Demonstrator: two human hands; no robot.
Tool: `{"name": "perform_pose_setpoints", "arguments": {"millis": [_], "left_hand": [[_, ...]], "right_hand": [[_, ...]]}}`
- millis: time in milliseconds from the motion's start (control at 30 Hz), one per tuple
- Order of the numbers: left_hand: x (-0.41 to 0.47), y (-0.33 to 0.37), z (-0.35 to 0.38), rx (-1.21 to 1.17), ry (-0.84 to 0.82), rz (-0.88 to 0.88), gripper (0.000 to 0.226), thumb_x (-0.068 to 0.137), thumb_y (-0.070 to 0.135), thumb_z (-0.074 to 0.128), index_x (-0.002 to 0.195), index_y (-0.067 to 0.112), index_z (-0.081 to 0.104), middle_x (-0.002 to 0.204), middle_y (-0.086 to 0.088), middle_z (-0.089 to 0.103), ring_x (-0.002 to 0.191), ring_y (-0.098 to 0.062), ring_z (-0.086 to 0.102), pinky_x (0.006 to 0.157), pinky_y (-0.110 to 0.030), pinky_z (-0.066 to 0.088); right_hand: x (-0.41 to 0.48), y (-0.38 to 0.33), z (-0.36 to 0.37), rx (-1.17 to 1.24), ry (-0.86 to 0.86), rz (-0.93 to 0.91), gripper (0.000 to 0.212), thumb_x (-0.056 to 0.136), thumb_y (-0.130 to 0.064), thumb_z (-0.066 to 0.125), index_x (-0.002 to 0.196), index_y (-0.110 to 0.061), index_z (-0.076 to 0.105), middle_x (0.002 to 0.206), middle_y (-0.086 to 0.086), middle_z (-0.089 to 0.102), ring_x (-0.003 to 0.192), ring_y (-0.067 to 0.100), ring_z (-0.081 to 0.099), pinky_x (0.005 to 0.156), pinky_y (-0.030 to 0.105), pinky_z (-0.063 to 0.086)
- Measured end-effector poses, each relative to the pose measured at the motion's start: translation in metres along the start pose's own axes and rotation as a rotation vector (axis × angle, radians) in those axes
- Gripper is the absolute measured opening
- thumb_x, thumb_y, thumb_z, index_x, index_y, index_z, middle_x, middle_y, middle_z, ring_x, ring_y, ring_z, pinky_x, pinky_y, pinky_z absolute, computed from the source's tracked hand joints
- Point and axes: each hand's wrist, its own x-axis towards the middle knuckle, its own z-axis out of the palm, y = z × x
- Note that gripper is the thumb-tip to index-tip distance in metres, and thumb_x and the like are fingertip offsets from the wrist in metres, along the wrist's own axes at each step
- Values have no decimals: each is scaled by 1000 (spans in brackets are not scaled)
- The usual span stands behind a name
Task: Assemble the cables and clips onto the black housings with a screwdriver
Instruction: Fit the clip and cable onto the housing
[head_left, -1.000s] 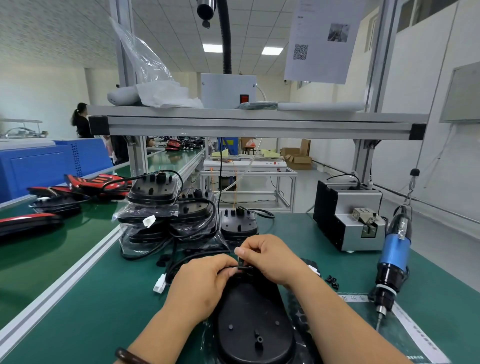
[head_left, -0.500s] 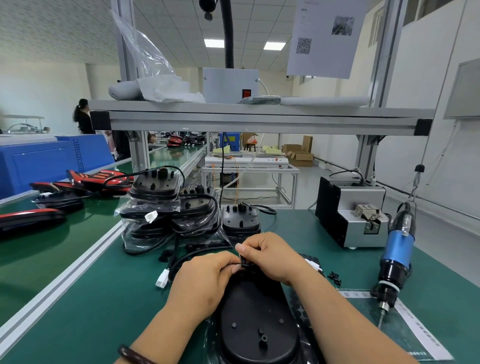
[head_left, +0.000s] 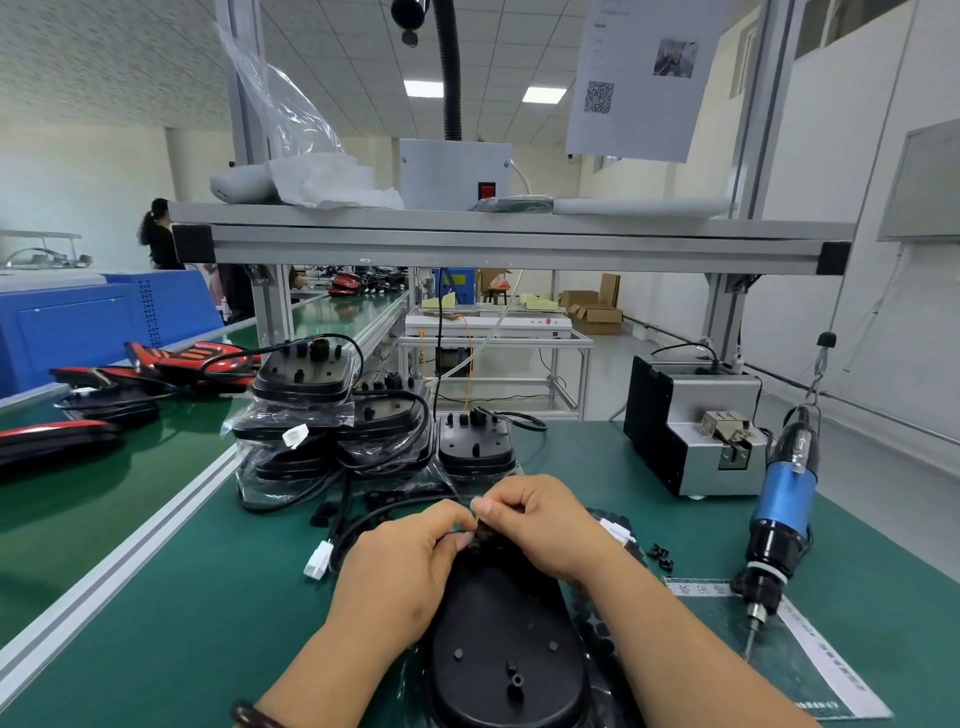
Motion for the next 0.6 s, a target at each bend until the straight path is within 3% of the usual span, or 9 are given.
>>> {"name": "perform_pose_setpoints", "arguments": {"millis": [300, 467, 600], "left_hand": [[4, -3, 2, -14, -25, -69, 11, 89, 46, 58, 96, 40, 50, 95, 28, 68, 92, -5, 63, 77, -27, 49], [9, 0, -2, 46, -55, -58, 22, 90, 50, 52, 111, 52, 45, 95, 25, 68, 90, -9, 62, 73, -28, 48], [10, 2, -4, 41, -66, -71, 21, 90, 48, 53, 111, 54, 50, 94, 24, 68, 90, -7, 61, 74, -27, 48]], "right_hand": [[0, -1, 2, -113, -33, 20, 26, 93, -29, 62, 76, -13, 72, 68, -9, 50, 66, 0, 47, 70, 21, 41], [-6, -1, 0, 215, 16, 107, 12, 91, -18, 64, 80, -18, 66, 74, -3, 62, 69, 3, 52, 70, 16, 43], [-7, -4, 1, 107, 12, 127, 10, 90, -17, 66, 80, -19, 67, 75, -5, 62, 66, 3, 52, 66, 13, 43]]}}
